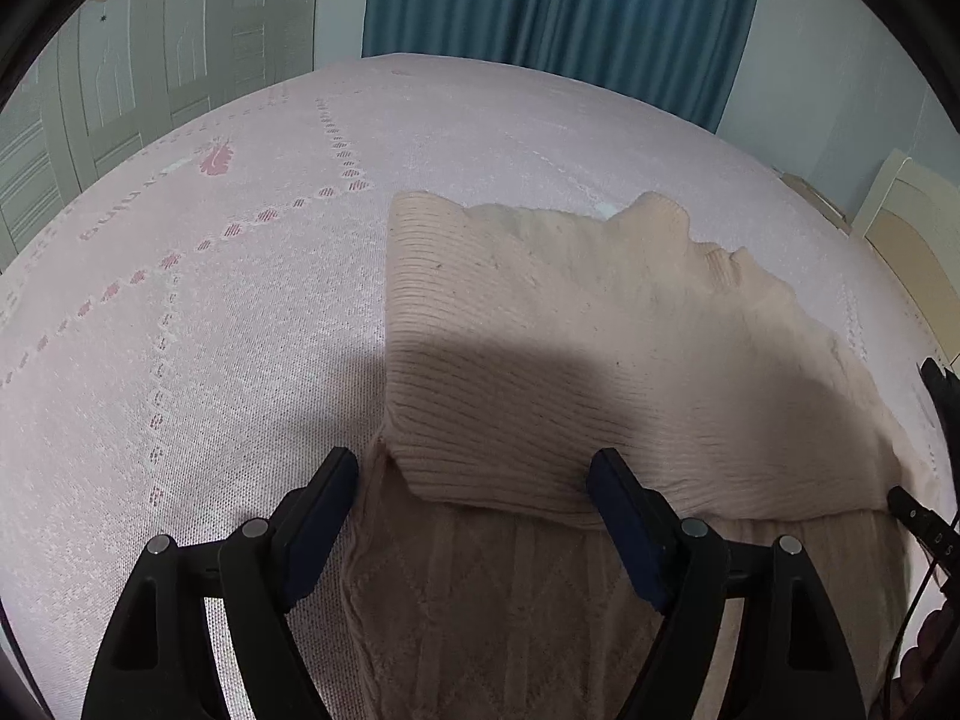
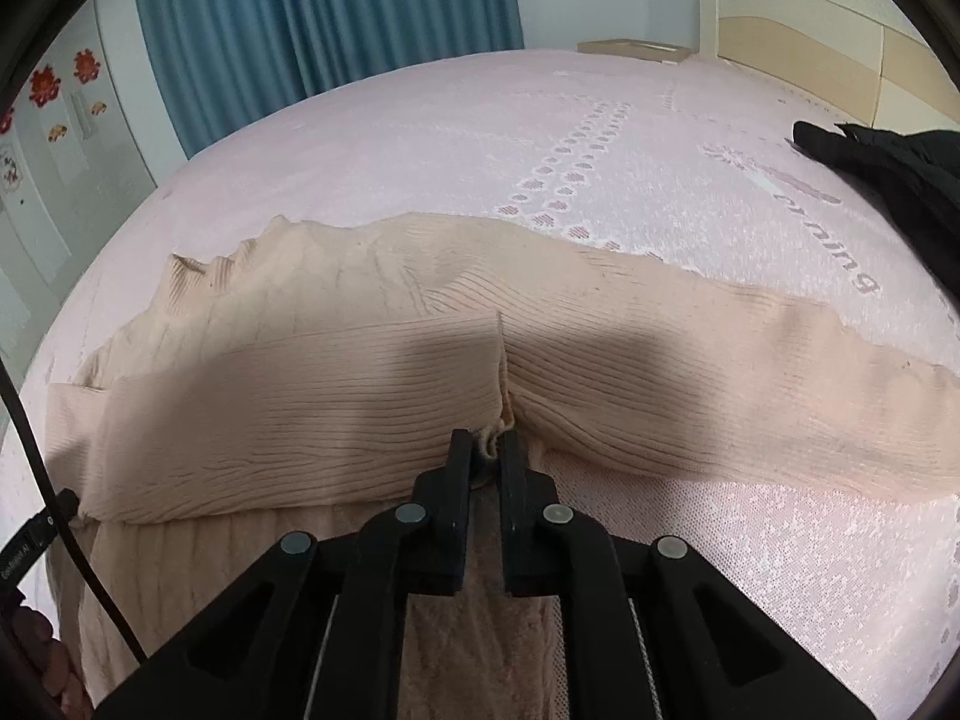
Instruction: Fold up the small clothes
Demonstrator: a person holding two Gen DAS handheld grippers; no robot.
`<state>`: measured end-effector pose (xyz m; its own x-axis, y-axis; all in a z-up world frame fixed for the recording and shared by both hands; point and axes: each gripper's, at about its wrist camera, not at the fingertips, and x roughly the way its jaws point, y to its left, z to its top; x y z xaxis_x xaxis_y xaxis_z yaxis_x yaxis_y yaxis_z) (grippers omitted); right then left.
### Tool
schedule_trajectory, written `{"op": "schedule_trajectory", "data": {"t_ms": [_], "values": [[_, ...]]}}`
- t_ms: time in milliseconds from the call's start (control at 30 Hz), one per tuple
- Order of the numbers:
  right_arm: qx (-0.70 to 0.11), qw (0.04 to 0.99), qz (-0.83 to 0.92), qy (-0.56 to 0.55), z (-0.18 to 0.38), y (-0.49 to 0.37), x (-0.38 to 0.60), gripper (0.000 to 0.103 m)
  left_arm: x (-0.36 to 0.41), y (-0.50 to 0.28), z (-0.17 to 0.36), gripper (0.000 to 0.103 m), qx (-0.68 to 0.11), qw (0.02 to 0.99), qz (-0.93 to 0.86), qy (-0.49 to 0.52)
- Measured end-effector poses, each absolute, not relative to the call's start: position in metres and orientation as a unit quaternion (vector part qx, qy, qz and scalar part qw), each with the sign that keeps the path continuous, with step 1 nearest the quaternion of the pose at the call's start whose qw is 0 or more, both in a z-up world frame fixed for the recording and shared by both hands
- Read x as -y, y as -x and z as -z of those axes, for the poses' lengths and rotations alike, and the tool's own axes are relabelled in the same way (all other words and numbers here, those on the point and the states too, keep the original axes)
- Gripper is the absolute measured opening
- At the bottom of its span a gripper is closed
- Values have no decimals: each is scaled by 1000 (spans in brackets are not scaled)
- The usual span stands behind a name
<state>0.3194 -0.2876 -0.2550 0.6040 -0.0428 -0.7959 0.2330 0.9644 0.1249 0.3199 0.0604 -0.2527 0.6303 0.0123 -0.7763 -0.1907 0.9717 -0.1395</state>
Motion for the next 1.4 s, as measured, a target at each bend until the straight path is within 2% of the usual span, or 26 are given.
{"op": "schedule_trajectory", "data": {"t_ms": [267, 400, 500, 600, 900, 967, 1200, 1367, 1400], "values": [[-436, 891, 83, -95, 251, -316, 283, 18, -60, -320, 253, 80, -426, 897, -58, 101], [-418, 900, 92, -80, 243, -310, 280, 30, -60, -319, 253, 80, -425, 897, -58, 101], [-395, 911, 89, -79, 232, -303, 280, 30, -60, -319, 253, 80, -425, 898, -58, 101], [-388, 916, 73, -76, 224, -298, 282, 35, -60, -319, 254, 80, -425, 897, -58, 101], [-355, 924, 106, -94, 192, -281, 322, 35, -58, -320, 255, 80, -428, 897, -62, 92], [-370, 916, 109, -107, 187, -281, 343, 39, -59, -320, 254, 80, -427, 897, -63, 92], [-395, 904, 130, -99, 198, -217, 443, 72, -58, -321, 255, 81, -428, 897, -64, 90], [-431, 852, 221, -200, 241, -151, 537, 72, -56, -321, 255, 81, -428, 897, -66, 85], [-426, 849, 219, -221, 246, -143, 547, 69, -56, -322, 255, 81, -428, 897, -66, 85]]}}
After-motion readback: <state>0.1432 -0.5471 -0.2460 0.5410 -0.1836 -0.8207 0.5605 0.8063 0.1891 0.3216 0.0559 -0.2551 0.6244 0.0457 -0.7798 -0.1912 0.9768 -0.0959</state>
